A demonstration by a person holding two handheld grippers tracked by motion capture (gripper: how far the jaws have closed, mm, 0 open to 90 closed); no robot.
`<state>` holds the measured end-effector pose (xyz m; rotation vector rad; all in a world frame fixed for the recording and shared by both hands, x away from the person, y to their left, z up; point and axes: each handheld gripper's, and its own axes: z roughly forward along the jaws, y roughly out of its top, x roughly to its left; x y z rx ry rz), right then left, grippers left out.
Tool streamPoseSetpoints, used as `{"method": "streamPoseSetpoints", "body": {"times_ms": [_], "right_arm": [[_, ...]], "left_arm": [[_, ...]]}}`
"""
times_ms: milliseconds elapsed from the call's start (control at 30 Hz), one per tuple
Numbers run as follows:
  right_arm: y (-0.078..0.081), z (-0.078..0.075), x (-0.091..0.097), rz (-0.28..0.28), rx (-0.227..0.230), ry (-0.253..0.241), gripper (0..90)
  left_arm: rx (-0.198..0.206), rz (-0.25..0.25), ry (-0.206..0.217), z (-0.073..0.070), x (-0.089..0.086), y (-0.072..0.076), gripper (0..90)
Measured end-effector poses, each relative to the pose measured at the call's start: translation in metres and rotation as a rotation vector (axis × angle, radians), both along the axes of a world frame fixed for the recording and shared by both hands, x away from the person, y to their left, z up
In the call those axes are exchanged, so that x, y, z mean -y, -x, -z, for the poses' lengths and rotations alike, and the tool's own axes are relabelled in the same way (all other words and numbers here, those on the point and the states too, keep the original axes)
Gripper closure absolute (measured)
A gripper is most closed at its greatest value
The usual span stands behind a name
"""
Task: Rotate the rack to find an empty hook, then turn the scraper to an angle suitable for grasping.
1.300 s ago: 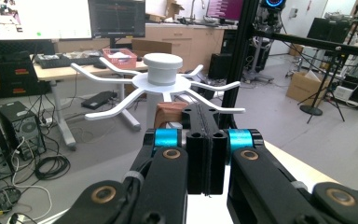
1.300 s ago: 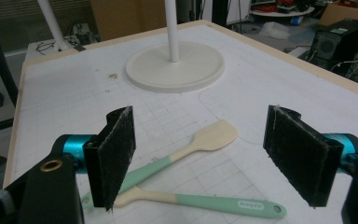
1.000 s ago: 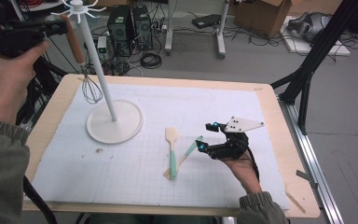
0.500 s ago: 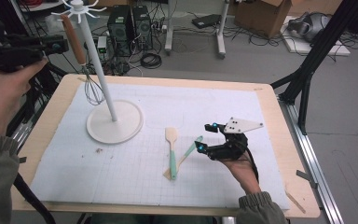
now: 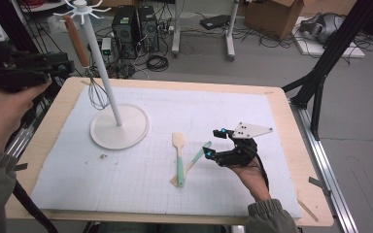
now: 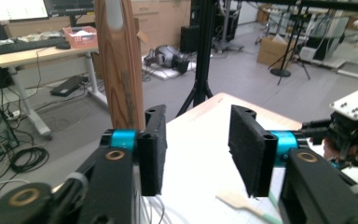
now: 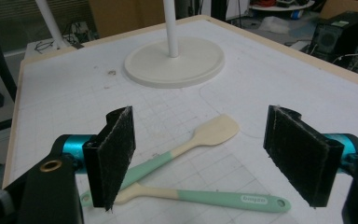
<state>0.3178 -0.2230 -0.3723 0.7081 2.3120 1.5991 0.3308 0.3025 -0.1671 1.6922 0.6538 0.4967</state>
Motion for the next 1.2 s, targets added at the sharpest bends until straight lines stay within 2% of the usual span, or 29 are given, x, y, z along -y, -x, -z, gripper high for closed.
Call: {"method": "streamPoseSetpoints", "body": {"times_ms": [167, 367, 567, 733, 833, 1000, 1200], "right_arm": [[0.0, 0.003, 0.001, 0.0, -0.008, 0.018, 24.0], [0.0, 0.004, 0.007, 0.015, -0.011, 0.012, 24.0], [0.0, 0.008, 0.006, 0.006, -0.022, 0.024, 24.0], [0.0, 0.009, 0.009, 0.012, -0.023, 0.017, 24.0], [0.0, 0.009, 0.01, 0.019, -0.027, 0.013, 24.0], [0.001, 0.009, 0.009, 0.024, -0.024, 0.009, 24.0], [0.001, 0.01, 0.008, 0.022, -0.021, 0.016, 22.8]], "left_arm": [[-0.005, -0.006, 0.003, 0.007, -0.002, 0.003, 51.9], [-0.001, -0.006, -0.008, 0.012, -0.001, 0.009, 47.3], [-0.009, 0.004, -0.013, 0.025, 0.0, 0.012, 46.1], [-0.013, 0.008, -0.021, 0.033, 0.001, 0.015, 43.0], [-0.018, 0.02, -0.006, 0.038, 0.002, 0.016, 42.0], [-0.027, 0.032, -0.025, 0.049, 0.007, 0.02, 41.3], [-0.045, 0.022, -0.003, 0.068, 0.011, 0.026, 37.5]]}}
